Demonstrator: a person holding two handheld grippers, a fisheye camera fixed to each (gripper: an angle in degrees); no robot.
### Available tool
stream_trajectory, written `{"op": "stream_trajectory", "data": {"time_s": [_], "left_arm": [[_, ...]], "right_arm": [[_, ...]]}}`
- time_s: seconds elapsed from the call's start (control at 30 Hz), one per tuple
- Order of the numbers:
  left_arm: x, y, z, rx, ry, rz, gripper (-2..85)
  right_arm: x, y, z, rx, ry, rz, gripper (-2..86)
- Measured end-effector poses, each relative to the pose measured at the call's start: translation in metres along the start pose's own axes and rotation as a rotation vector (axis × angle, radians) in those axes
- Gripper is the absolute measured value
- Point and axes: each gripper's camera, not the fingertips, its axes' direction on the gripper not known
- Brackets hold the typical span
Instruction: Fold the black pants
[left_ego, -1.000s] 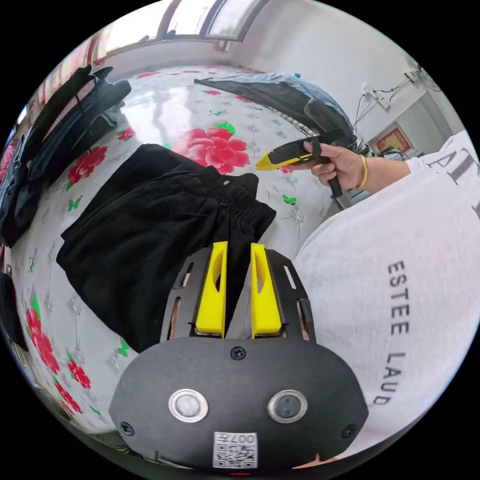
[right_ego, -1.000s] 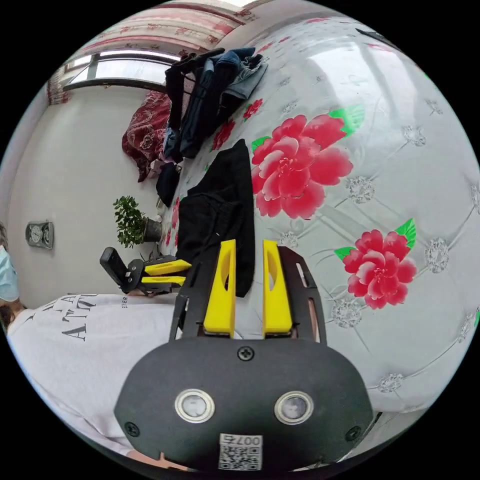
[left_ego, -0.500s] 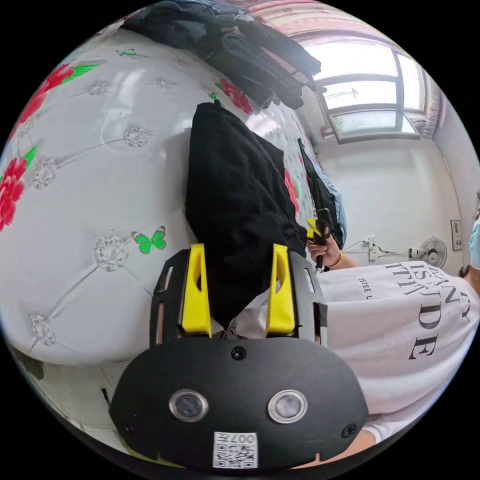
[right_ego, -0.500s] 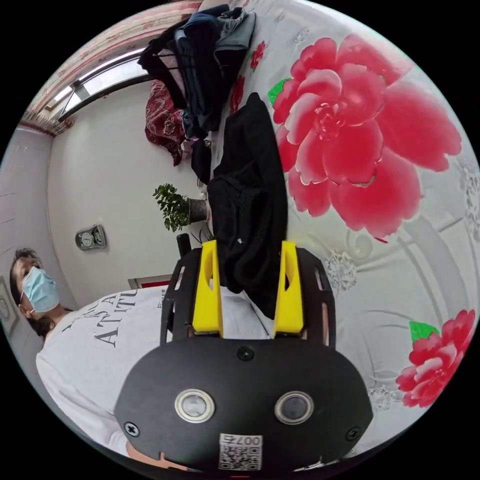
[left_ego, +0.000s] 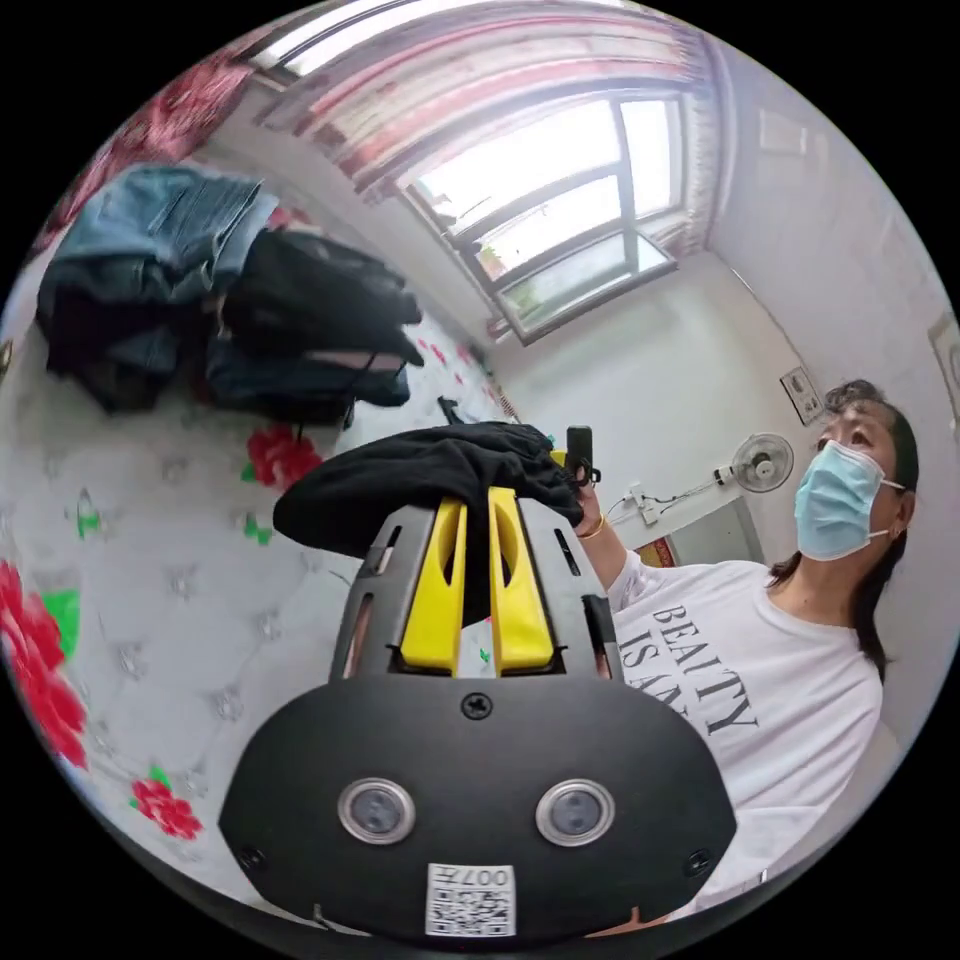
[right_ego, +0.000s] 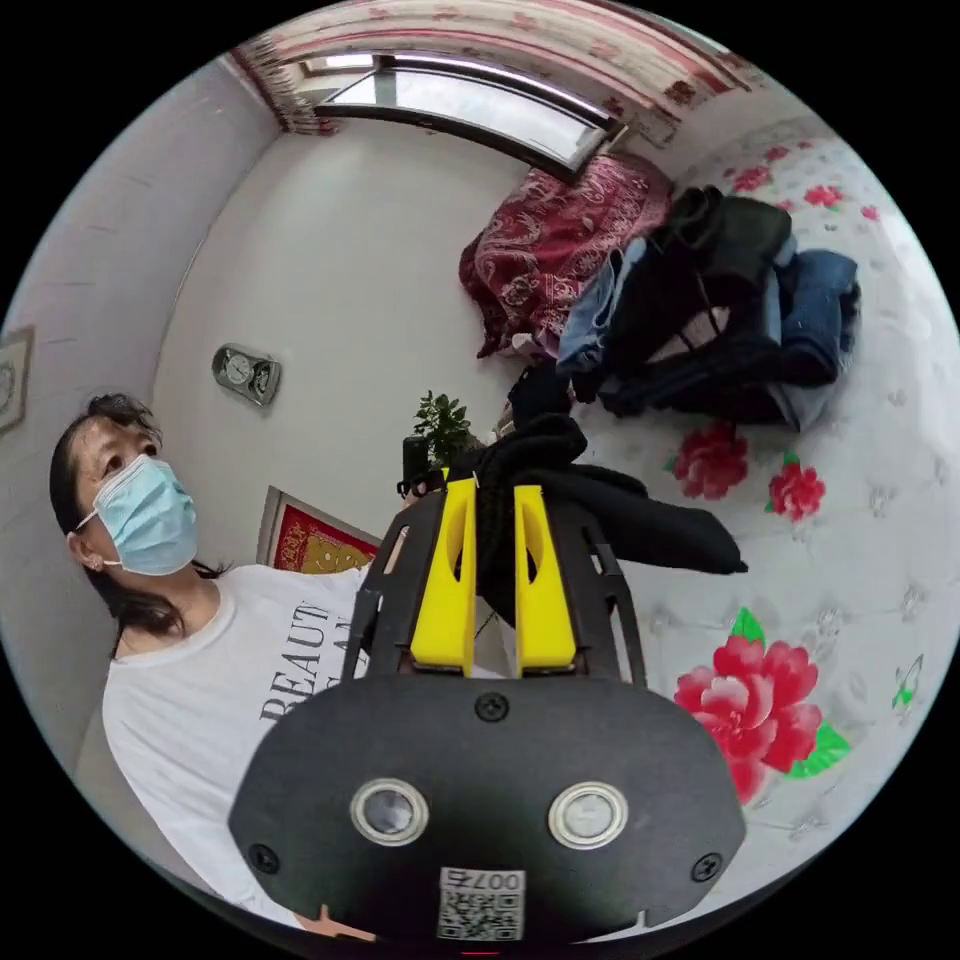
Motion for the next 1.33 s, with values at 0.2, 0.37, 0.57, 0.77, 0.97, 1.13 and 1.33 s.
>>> {"op": "stream_trajectory", "data": {"time_s": [0.2,0.37,0.57,0.77,0.97,1.13,1.33], "left_arm": [[0.065,-0.158,-0.037,0.181,-0.139,0.313,3.8],[-0.006,-0.197,0.009,0.167,-0.347,0.021,6.9],[-0.063,-0.07,0.07,-0.019,-0.562,-0.248,6.7],[0.019,0.049,0.131,-0.334,-0.836,-0.142,5.7],[0.097,0.055,0.236,-0.666,-0.905,0.092,1.5],[0.131,0.03,0.306,-0.8,-0.946,0.179,-0.7],[0.138,0.022,0.34,-0.913,-0.963,0.16,-1.0]], "right_arm": [[-0.093,-0.125,-0.009,0.192,0.181,-0.345,4.1],[-0.023,-0.146,0.044,0.269,0.433,-0.154,4.0],[0.077,0.004,0.113,0.043,0.6,0.134,2.6],[0.044,0.203,0.158,-0.405,1.098,0.187,0.9],[0.02,0.29,0.183,-0.506,1.541,0.217,1.3],[-0.02,0.287,0.087,-0.044,1.755,0.361,6.1],[-0.082,0.336,-0.153,0.46,1.931,0.764,11.5]]}}
